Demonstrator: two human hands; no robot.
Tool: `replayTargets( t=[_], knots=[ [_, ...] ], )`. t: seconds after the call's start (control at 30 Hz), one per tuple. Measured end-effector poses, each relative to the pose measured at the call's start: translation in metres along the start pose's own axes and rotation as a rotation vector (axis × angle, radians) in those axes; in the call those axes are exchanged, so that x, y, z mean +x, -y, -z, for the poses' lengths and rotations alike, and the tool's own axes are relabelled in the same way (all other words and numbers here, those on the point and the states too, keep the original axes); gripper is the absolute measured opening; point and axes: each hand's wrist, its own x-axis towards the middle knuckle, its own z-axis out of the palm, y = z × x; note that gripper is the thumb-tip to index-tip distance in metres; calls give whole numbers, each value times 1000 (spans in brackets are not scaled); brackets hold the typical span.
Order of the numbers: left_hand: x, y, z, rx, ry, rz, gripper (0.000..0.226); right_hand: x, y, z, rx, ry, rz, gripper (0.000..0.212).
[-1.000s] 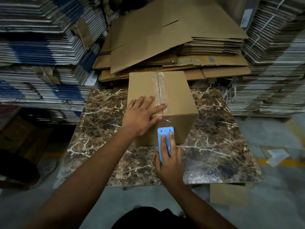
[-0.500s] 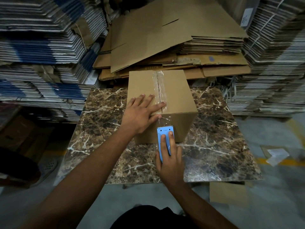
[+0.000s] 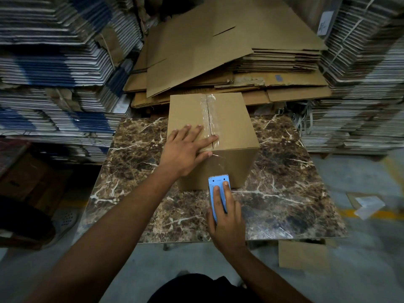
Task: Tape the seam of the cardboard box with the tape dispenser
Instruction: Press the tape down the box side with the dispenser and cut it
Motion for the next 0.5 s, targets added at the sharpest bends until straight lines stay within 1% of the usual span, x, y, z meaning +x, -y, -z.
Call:
replayTargets(
  t=[0.1, 0.27, 0.37, 0.43, 0.5],
  knots=[
    [1, 0, 0, -11, 7, 3, 54, 8, 5, 4, -31, 36, -37, 70],
    [0, 1, -1, 2, -4, 1, 54, 22, 13, 13, -160, 166, -102, 74],
    [1, 2, -1, 0, -18, -3, 55, 31, 19, 19, -203, 204, -131, 77],
    [1, 2, -1, 2, -17, -8, 58, 36, 22, 24, -230, 219, -143, 77],
    [1, 2, -1, 13, -8, -14, 65, 40, 27, 30, -237, 249, -145, 76]
  ],
)
